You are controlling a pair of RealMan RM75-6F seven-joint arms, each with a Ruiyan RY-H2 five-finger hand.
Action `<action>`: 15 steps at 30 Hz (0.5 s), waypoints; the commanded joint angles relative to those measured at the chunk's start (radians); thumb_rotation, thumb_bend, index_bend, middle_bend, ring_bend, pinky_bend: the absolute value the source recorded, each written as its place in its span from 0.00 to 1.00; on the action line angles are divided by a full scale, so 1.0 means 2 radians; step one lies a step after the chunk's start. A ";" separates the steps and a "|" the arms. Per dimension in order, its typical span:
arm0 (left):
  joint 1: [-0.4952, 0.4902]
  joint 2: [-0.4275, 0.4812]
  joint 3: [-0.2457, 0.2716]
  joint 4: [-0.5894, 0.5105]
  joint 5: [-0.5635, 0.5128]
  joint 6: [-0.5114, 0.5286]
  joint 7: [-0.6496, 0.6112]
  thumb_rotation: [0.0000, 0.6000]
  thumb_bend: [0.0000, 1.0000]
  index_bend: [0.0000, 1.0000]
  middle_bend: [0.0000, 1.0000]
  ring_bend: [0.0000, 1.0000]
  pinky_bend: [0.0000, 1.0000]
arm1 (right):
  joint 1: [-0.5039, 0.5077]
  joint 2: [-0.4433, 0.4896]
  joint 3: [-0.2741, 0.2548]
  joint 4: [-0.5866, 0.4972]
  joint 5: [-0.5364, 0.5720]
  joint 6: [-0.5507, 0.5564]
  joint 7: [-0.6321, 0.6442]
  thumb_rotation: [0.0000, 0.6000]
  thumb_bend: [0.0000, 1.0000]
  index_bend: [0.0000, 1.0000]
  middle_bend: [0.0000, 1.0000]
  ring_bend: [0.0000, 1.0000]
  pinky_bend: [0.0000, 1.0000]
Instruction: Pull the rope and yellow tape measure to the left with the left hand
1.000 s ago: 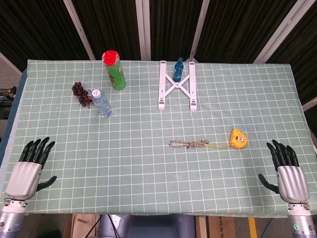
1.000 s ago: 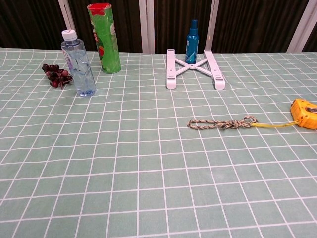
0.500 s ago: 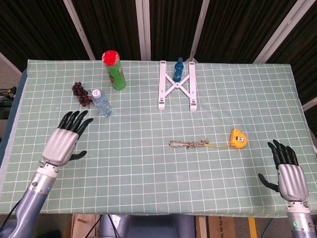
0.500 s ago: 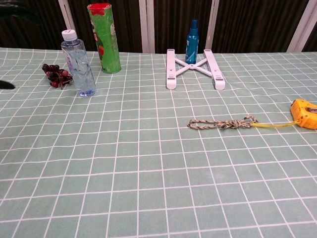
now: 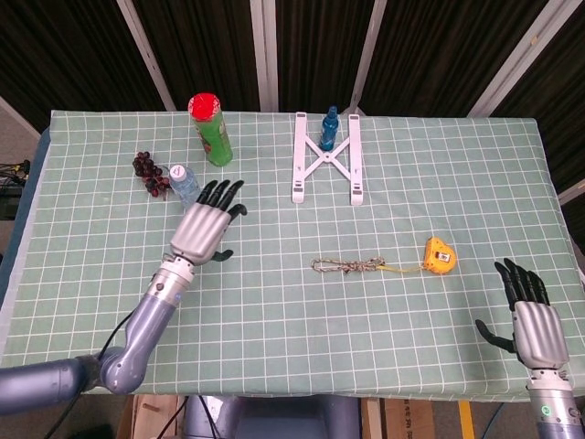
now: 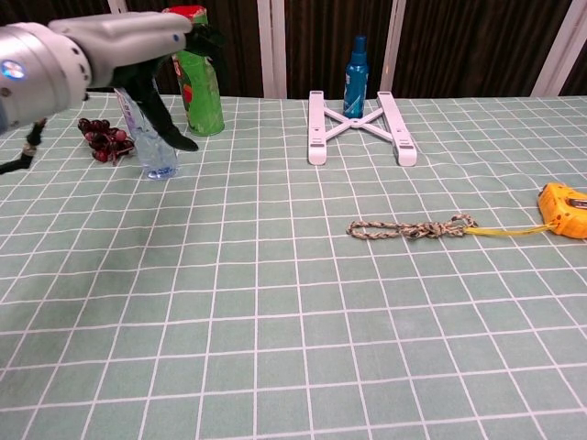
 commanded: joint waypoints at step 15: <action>-0.124 -0.162 0.000 0.126 -0.112 0.001 0.053 1.00 0.23 0.41 0.00 0.00 0.00 | 0.002 0.008 0.004 -0.012 0.021 -0.017 0.018 1.00 0.27 0.00 0.00 0.00 0.00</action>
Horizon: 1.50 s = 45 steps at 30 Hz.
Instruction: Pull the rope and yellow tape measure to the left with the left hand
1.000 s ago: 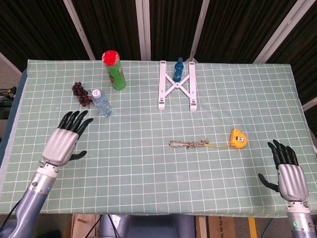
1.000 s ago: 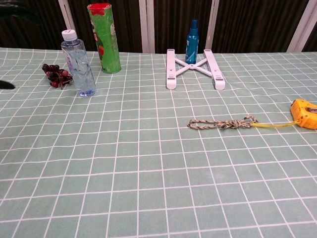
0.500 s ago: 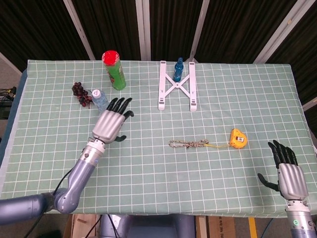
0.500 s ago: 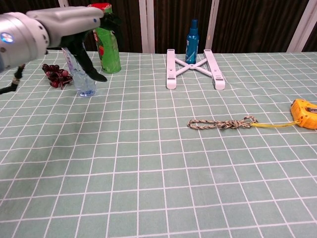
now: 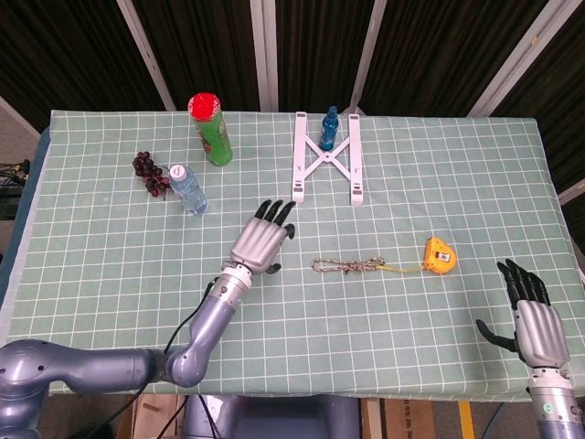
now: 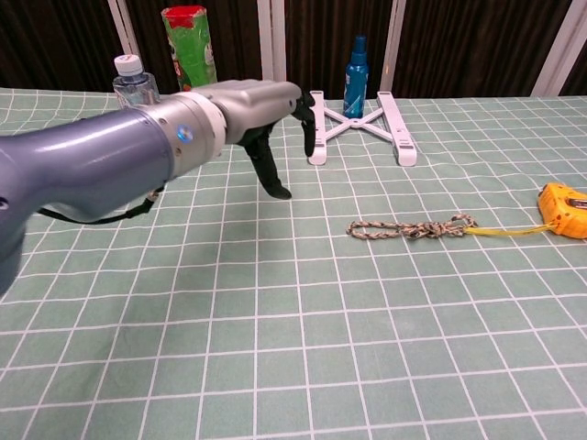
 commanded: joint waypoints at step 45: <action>-0.134 -0.193 -0.024 0.256 -0.070 -0.038 -0.026 1.00 0.46 0.50 0.03 0.00 0.00 | 0.004 0.015 0.003 -0.019 0.024 -0.024 0.024 1.00 0.27 0.00 0.00 0.00 0.00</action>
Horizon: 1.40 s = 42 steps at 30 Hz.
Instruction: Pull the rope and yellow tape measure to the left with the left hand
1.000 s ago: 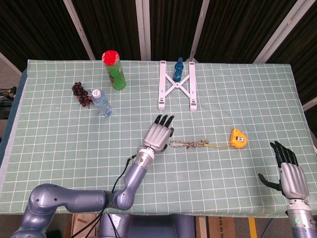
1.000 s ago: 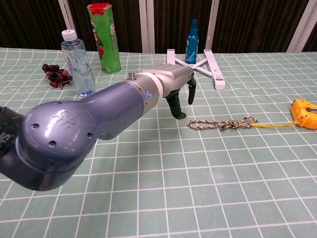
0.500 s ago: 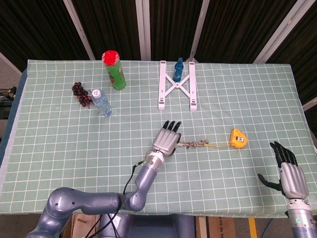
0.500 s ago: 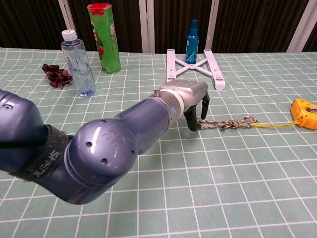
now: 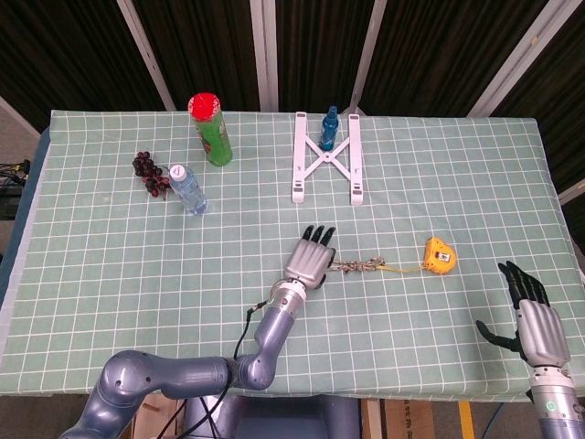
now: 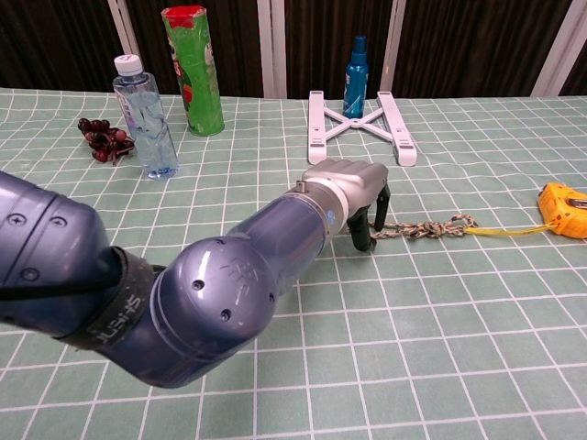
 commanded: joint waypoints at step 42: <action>0.059 0.062 0.032 -0.101 0.062 0.060 -0.017 1.00 0.51 0.56 0.06 0.00 0.00 | 0.000 0.004 0.000 -0.007 0.004 -0.003 0.000 1.00 0.27 0.00 0.00 0.00 0.00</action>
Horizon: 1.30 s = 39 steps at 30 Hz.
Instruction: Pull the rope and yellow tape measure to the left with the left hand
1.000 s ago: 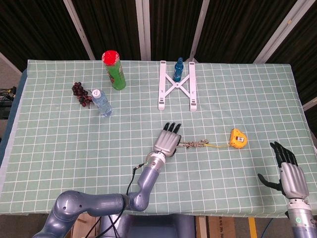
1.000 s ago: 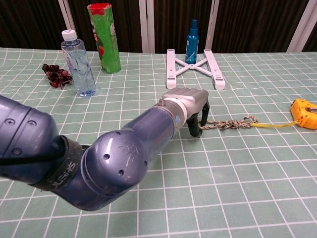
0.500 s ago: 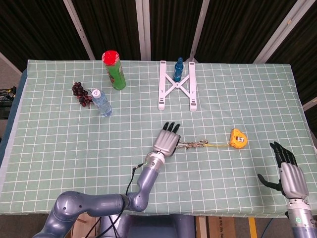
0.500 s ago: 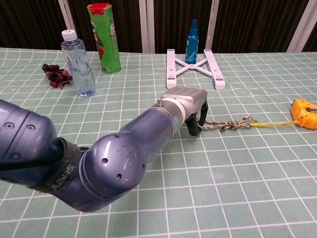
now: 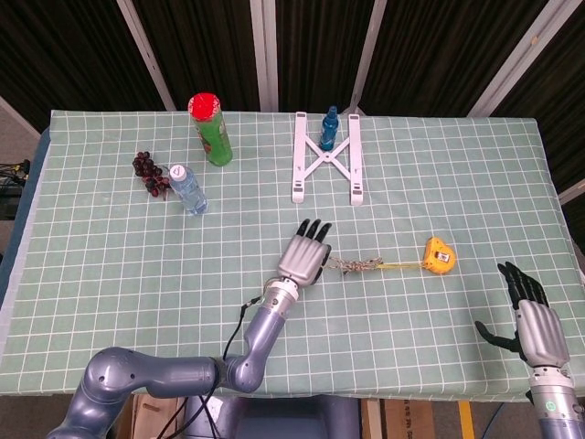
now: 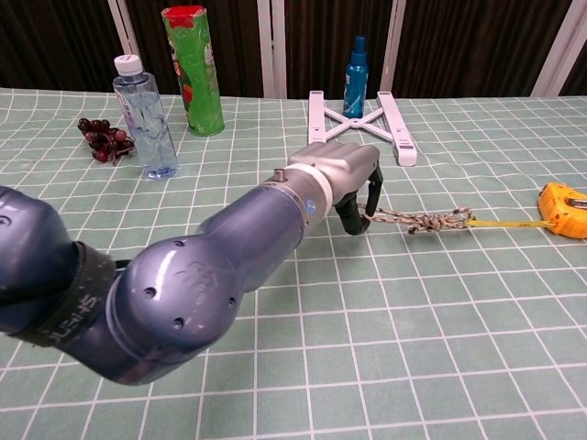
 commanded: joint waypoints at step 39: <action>0.330 0.418 0.251 -0.339 0.275 0.259 -0.160 1.00 0.51 0.56 0.07 0.00 0.00 | -0.002 -0.010 -0.005 -0.001 -0.019 0.019 -0.029 1.00 0.27 0.00 0.00 0.00 0.00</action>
